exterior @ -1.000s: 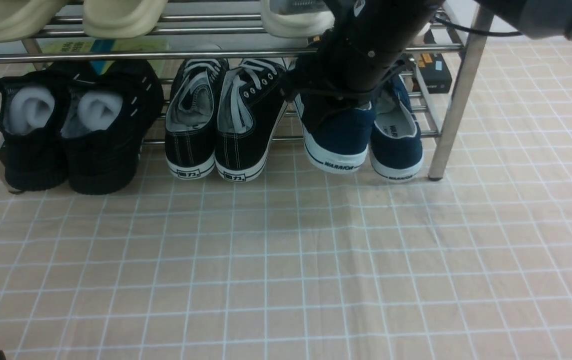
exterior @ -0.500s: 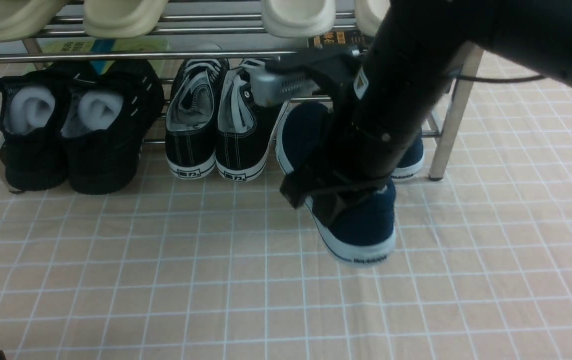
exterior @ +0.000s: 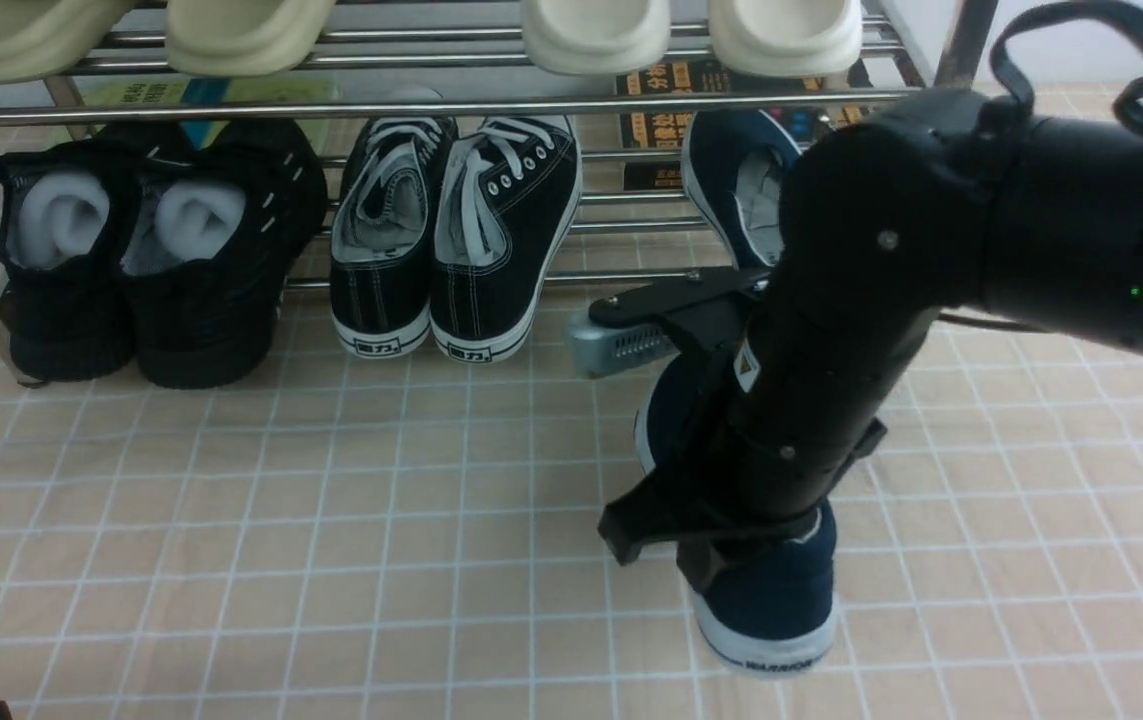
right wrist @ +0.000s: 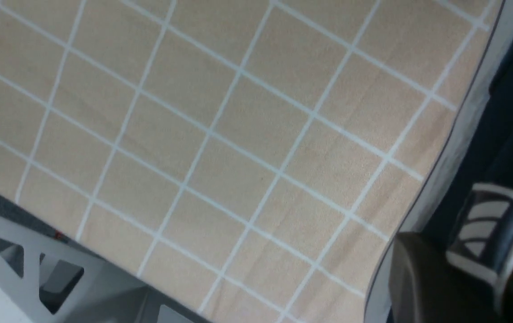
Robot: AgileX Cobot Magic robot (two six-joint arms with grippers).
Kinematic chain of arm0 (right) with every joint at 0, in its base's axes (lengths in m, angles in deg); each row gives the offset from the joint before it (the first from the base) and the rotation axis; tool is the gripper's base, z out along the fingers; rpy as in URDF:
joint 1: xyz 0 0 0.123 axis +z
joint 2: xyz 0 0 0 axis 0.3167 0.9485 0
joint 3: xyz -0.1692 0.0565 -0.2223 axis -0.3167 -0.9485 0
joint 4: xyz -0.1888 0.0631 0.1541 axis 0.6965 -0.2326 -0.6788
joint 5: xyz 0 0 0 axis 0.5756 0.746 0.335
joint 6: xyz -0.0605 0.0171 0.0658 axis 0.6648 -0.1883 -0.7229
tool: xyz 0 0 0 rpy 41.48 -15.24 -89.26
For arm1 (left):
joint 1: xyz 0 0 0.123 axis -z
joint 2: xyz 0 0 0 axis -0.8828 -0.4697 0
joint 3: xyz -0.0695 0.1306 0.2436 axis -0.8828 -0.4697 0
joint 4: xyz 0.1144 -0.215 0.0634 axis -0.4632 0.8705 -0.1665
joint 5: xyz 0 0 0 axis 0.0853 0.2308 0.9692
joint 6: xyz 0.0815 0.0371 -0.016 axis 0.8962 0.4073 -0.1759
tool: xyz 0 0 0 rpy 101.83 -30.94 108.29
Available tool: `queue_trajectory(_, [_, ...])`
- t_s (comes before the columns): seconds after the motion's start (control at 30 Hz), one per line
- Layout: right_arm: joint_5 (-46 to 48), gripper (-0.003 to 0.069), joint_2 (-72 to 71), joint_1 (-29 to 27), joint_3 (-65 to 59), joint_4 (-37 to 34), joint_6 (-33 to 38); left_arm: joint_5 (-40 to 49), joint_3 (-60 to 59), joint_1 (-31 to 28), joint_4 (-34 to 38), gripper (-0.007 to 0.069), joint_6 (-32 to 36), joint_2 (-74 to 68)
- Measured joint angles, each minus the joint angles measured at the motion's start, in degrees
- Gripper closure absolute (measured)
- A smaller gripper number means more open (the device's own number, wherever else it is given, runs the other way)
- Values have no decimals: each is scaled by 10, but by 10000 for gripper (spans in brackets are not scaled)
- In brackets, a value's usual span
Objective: Take the shoes off the shelf from the light coffee tablecloth by hand.
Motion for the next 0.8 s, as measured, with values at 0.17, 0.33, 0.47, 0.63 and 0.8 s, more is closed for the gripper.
queue_trajectory(0.17, [-38,631,26,0,0,-2,-1,0,0,0,0,384,0,0])
queue_trajectory(0.33, [-72,630,31,0,0,-4,-2,0,0,0,0,384,0,0])
queue_trajectory(0.47, [-104,628,31,0,0,-2,-2,0,0,0,0,384,0,0])
queue_trajectory(0.63, [-137,627,33,0,0,0,-4,0,0,0,0,384,0,0])
queue_trajectory(0.8, [-181,620,49,0,0,-3,-5,0,0,0,0,384,0,0])
